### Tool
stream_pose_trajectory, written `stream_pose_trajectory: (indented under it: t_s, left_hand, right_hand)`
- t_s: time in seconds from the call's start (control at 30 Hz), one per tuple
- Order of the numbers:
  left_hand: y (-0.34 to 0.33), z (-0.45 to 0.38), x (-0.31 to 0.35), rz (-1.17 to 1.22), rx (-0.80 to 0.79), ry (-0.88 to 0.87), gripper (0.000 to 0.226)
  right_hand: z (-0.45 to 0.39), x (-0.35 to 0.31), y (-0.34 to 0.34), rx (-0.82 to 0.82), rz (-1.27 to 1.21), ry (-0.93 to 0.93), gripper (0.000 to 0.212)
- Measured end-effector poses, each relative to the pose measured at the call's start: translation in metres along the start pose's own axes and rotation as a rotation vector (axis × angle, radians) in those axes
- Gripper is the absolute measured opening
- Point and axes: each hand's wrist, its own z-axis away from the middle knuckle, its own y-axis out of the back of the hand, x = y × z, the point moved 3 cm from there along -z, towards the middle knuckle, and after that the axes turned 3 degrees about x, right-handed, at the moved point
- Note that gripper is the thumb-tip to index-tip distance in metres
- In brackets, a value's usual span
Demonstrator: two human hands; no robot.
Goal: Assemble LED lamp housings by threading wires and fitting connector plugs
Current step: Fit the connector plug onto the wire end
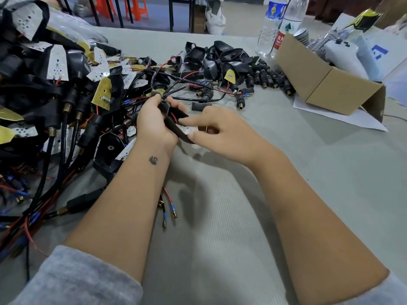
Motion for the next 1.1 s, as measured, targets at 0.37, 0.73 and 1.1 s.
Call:
stream_pose_trajectory:
  t_s: [0.37, 0.73, 1.1]
  left_hand:
    - [-0.003, 0.008, 0.001, -0.065, -0.060, -0.010, 0.042]
    - [-0.009, 0.009, -0.006, -0.266, -0.125, 0.018, 0.014]
    - [-0.009, 0.029, -0.008, -0.783, -0.515, 0.335, 0.036]
  right_hand:
    - [-0.004, 0.006, -0.017, -0.020, -0.461, -0.250, 0.023]
    - [-0.003, 0.006, -0.008, 0.166, -0.519, -0.235, 0.013]
    - [-0.006, 0.023, 0.016, 0.528, 0.483, 0.028, 0.062]
